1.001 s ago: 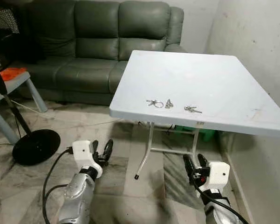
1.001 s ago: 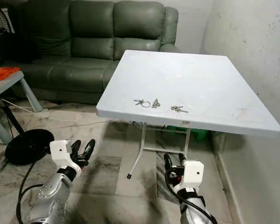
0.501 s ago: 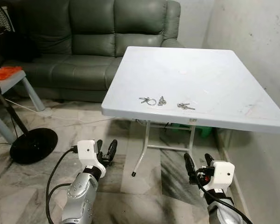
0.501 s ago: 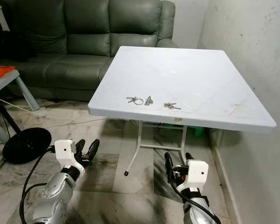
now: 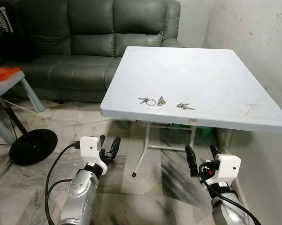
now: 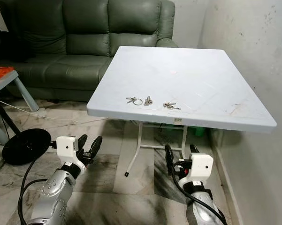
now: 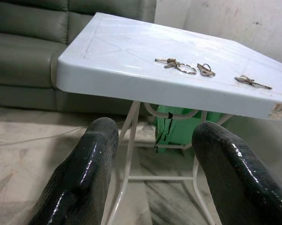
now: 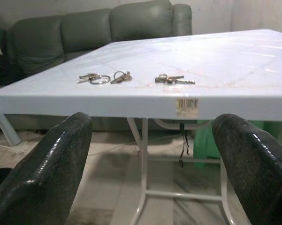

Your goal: Hang keys on a hook

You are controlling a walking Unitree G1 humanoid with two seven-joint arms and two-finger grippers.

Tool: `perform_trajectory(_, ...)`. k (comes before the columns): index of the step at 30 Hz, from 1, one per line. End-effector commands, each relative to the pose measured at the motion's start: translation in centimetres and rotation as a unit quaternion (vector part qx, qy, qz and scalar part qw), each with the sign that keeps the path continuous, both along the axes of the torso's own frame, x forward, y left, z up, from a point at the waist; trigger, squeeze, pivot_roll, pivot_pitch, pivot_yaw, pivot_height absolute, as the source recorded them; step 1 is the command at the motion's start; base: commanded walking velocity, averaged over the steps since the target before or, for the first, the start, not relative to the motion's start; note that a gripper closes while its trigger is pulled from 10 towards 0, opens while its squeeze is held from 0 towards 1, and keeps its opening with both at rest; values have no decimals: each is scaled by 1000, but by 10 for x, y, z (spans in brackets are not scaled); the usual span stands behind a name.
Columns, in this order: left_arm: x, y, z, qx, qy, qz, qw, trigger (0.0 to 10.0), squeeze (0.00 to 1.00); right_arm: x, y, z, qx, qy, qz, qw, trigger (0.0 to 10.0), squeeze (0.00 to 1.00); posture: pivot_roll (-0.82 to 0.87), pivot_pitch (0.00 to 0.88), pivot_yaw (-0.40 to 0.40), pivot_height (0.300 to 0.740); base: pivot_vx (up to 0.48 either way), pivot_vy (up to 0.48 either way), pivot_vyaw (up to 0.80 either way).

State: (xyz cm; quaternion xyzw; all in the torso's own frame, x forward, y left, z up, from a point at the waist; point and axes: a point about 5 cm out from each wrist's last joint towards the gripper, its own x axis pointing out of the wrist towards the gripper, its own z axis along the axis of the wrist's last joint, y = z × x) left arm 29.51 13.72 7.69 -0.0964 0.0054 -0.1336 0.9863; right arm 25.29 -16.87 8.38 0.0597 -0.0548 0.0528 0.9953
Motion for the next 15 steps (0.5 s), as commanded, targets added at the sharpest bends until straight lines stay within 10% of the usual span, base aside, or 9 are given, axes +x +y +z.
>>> perform_trajectory(1, 0, 4, 5, 3, -8, 1, 1000, 10000, 0, 2, 4, 6, 0, -7, 6, 1000, 10000, 0, 6, 32, 3, 740, 0, 0, 0)
perform_trajectory(15, 1, 2, 7, -11, -8, 4, 1000, 10000, 0, 1, 6, 6, -3, -3, 10, 1000, 10000, 0, 7, 27, 2, 740, 138, 0, 0)
